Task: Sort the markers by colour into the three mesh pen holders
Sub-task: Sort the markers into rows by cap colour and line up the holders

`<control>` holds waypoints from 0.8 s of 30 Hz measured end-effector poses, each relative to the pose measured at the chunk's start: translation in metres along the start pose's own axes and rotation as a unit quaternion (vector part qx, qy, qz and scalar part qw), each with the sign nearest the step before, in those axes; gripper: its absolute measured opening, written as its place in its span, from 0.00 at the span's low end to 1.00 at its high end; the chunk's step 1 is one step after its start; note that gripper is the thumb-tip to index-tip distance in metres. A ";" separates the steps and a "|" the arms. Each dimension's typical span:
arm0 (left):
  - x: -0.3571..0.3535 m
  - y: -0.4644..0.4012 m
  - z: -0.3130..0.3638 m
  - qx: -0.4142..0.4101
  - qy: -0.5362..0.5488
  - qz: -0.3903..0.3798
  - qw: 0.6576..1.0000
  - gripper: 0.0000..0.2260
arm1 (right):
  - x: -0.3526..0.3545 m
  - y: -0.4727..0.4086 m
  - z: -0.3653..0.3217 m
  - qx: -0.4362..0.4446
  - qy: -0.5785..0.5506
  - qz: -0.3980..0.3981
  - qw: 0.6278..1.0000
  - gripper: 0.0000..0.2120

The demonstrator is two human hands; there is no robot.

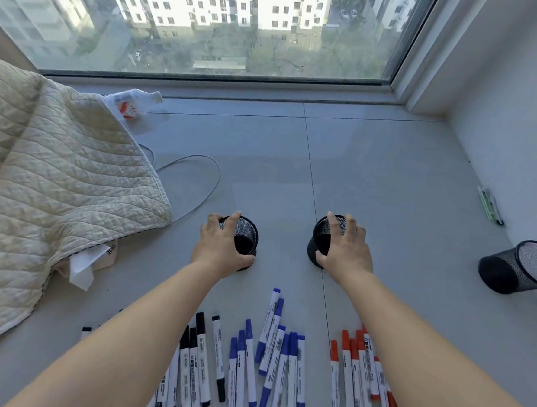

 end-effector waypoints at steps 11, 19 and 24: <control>-0.011 0.047 0.073 -0.282 0.052 0.212 0.934 0.17 | 0.006 0.021 0.051 0.010 -0.056 0.011 0.998 0.37; -0.099 0.080 0.131 -0.258 0.031 0.003 0.966 0.13 | 0.009 0.043 0.177 -0.091 -0.062 0.097 0.989 0.30; -0.159 0.084 0.157 -0.094 -0.023 -0.081 0.992 0.24 | 0.003 0.038 0.265 -0.123 -0.021 0.094 0.988 0.32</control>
Point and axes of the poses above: each hand's wrist, its own y-axis away from the middle knuckle, its own x-axis out of the back of the hand, z = x × y, the point moved 1 cm from there along -y, towards the middle knuckle, and after that the axes turned 9 degrees about y, right-handed, at the moved point
